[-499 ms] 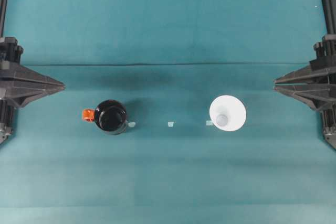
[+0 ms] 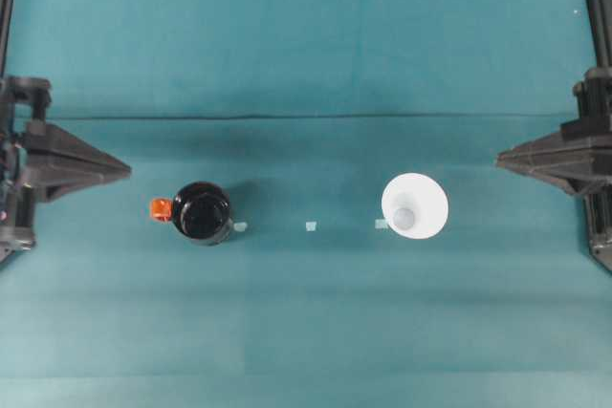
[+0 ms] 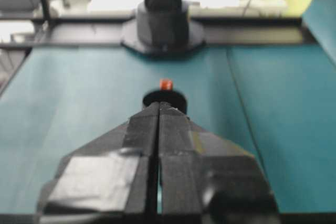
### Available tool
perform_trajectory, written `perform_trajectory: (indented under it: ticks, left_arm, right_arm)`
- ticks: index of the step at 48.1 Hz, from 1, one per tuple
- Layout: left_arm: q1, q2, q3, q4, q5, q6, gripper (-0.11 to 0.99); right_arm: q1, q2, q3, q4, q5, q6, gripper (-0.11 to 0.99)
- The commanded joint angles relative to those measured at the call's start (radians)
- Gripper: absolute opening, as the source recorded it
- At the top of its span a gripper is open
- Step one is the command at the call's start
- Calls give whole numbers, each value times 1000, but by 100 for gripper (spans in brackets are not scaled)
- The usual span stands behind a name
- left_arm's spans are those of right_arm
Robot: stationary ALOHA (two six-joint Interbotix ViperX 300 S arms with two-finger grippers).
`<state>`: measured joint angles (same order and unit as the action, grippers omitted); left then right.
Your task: Put the paper cup into the moved red handle cup holder.
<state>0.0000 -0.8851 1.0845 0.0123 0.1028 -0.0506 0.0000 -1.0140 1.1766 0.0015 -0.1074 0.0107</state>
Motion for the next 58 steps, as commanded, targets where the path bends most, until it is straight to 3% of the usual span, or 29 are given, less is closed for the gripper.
perform_trajectory:
  ticks: [1,8,15,30,42,53,58]
  left_arm:
    - [2,46,-66,2,101,5,3]
    - [2,135,-112,3,270,2,3]
    - [-2,195,-129,3,313,-5,3]
    - [2,239,-149,6,348,0,3]
    - [43,239,-153,6,390,-3,3]
    - [46,244,-170,6,416,0,3]
    - [58,258,-184,6,454,-8,4]
  right_arm:
    - [0,2,-28,2,38,21,-11]
    - [-3,0,-29,2,87,67,-11]
    - [-9,-3,-29,2,104,95,-11]
    - [-9,-9,-29,2,114,95,-11]
    - [-9,-14,-31,2,121,97,-11]
    - [-9,-23,-32,2,135,97,-11]
    - [-9,-23,-32,2,149,97,-11]
